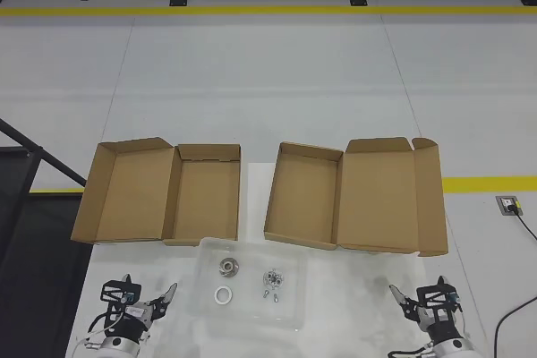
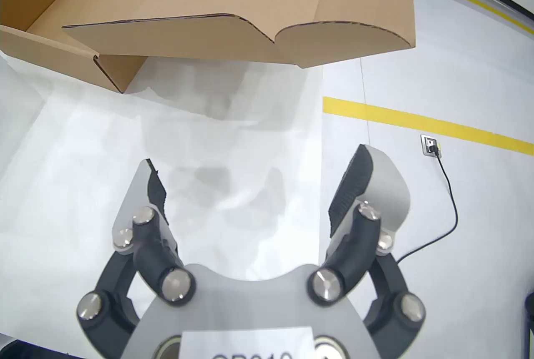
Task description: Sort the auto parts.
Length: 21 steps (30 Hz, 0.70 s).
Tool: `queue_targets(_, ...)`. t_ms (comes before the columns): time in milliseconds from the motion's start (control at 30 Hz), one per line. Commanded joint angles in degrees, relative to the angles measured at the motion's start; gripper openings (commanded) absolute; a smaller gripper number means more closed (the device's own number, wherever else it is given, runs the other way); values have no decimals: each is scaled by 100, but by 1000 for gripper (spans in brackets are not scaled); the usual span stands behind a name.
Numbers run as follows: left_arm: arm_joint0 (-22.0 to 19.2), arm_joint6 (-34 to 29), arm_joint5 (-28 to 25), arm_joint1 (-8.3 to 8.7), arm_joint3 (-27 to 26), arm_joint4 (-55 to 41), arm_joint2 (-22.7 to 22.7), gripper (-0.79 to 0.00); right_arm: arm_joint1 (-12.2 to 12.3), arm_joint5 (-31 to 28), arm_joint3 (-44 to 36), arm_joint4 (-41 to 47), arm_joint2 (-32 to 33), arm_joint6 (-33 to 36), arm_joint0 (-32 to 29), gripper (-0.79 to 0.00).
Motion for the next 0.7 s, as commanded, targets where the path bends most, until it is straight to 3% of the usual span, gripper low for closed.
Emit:
queue_targets(0,0,0,0,0,0,0,0,-1,0,0,0,0,0,0,0,-1)
queue_targets(433,-3,33,-31,0,-16,-3,0,0,1,-32,-50,-48,-13,-18,16,0)
queue_targets(667,159,711,-24,-28,-170,-197,-172,0,35,-612,-774,-628,-101,38,94,0)
